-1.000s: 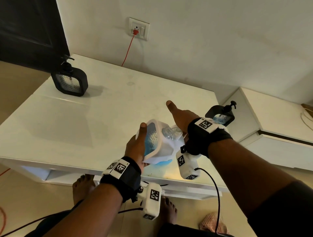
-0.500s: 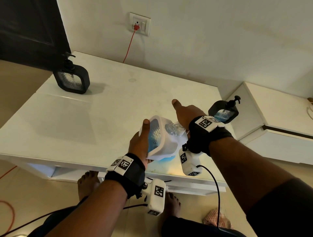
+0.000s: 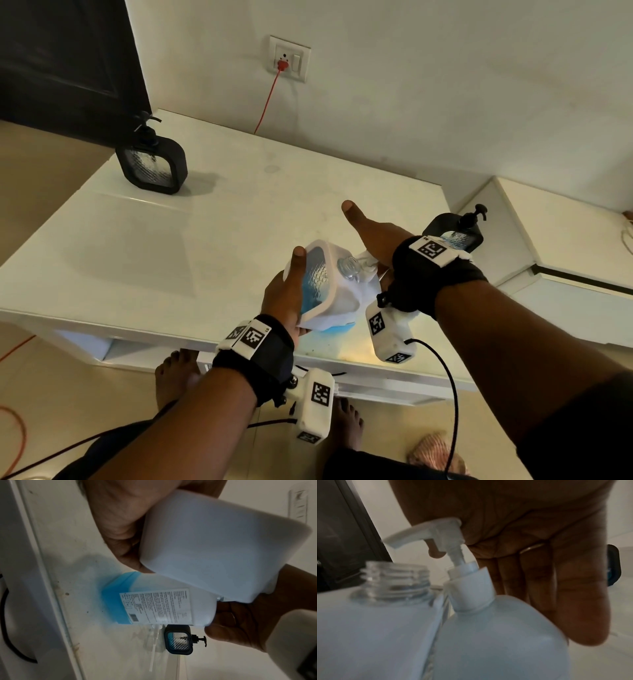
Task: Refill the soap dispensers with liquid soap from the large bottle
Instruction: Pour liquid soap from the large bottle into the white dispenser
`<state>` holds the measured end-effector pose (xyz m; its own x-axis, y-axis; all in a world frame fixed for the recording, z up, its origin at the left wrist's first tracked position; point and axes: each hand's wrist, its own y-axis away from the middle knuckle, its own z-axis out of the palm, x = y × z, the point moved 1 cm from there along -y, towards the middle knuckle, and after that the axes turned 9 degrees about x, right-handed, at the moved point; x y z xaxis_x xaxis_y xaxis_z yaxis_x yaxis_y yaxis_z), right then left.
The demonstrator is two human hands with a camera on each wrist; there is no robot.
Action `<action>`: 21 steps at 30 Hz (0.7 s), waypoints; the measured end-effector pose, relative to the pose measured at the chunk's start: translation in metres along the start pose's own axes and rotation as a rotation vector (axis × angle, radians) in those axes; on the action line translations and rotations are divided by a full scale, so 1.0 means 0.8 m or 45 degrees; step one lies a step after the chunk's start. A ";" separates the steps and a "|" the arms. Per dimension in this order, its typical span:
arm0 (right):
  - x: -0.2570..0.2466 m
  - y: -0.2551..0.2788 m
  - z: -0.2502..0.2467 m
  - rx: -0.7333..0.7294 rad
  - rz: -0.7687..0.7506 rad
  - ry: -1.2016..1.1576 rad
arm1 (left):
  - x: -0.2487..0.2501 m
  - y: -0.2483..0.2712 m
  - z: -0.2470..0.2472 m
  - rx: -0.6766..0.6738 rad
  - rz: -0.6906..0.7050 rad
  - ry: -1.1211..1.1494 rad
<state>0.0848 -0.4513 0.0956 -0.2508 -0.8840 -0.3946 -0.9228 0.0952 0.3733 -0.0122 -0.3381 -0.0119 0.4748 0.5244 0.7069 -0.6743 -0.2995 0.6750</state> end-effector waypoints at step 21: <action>0.010 -0.007 0.011 0.211 -0.037 0.134 | -0.004 -0.008 -0.002 -0.021 0.026 0.018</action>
<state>0.0850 -0.4550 0.0827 -0.1992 -0.9297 -0.3098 -0.9669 0.1351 0.2165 -0.0106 -0.3363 -0.0185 0.4527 0.5296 0.7174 -0.6932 -0.2971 0.6567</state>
